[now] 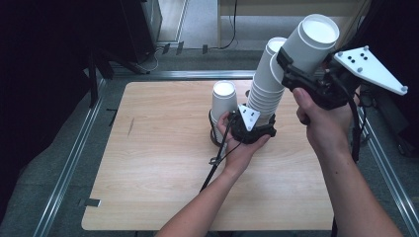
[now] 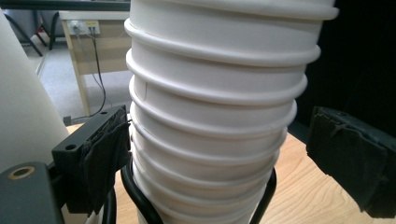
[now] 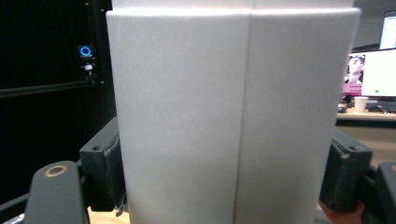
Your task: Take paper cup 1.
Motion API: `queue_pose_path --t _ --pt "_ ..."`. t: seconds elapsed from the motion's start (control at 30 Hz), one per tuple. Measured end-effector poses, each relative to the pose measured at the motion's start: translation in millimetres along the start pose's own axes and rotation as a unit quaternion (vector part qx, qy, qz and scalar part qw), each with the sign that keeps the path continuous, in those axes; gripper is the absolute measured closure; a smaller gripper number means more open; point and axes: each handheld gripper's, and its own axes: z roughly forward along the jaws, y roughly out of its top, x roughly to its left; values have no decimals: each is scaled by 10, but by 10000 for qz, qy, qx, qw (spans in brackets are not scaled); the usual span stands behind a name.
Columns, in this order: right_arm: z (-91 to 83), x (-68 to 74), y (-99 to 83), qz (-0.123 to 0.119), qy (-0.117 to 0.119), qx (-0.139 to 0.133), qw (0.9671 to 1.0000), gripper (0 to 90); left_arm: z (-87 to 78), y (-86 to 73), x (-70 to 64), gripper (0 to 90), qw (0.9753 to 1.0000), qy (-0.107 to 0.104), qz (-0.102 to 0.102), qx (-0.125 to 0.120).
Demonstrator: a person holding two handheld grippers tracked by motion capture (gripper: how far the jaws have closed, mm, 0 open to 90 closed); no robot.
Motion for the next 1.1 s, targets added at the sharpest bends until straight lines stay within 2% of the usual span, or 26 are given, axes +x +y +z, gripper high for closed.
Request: queue_pose_path --t 0.23,0.53,0.73,0.8,0.83,0.87,1.0,1.1 --pt "-154 1 -168 -40 -24 139 9999 197 -158 -21 44 66 10000 -75 -27 -56" --pt "-309 -70 -436 86 -25 262 9996 196 -424 -92 139 66 9999 -81 52 -55" --pt "-377 -118 -593 158 -35 345 9993 196 -545 -141 193 66 9999 -71 22 -77" --pt "-423 -145 -704 173 -88 390 9991 196 -600 -164 213 66 9999 -66 29 -81" --pt "-423 -145 -704 173 -88 390 9991 196 -623 -185 217 66 9999 -68 53 -78" --pt "-453 -159 -785 188 -96 419 9989 196 -662 -230 228 66 9999 -100 115 -2" --pt "-489 -169 -904 169 -134 492 9986 196 -731 -288 270 66 9999 -96 85 39" --pt "-528 -160 -1064 64 -192 541 9983 195 -820 -326 324 66 9999 -82 36 47"
